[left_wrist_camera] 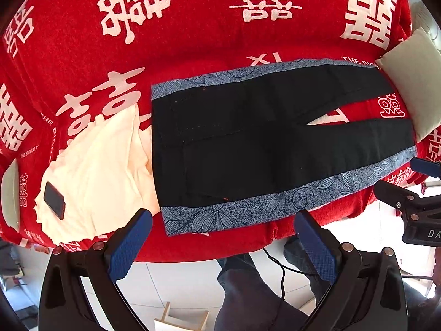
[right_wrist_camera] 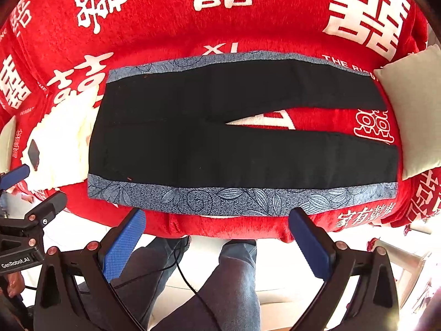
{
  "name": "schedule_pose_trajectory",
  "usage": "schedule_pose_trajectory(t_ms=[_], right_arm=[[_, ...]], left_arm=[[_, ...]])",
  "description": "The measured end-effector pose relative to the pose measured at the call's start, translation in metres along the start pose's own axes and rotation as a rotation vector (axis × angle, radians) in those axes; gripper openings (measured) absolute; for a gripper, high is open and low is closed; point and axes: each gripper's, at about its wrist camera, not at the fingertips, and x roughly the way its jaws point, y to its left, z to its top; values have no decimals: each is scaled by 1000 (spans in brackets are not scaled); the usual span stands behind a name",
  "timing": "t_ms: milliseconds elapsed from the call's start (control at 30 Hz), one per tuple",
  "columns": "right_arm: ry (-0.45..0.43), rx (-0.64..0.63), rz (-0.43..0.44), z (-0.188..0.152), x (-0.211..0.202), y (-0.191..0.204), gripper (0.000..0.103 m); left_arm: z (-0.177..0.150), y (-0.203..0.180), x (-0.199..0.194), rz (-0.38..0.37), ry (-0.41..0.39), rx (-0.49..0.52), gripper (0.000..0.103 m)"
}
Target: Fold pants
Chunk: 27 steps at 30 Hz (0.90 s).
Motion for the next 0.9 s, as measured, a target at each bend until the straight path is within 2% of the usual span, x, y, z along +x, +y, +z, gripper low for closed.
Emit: schedule_pose_trajectory(t_ms=[900], right_arm=[[8, -40, 2, 2, 2, 5, 103]], left_arm=[[-3, 0, -1, 47, 6, -20, 103]])
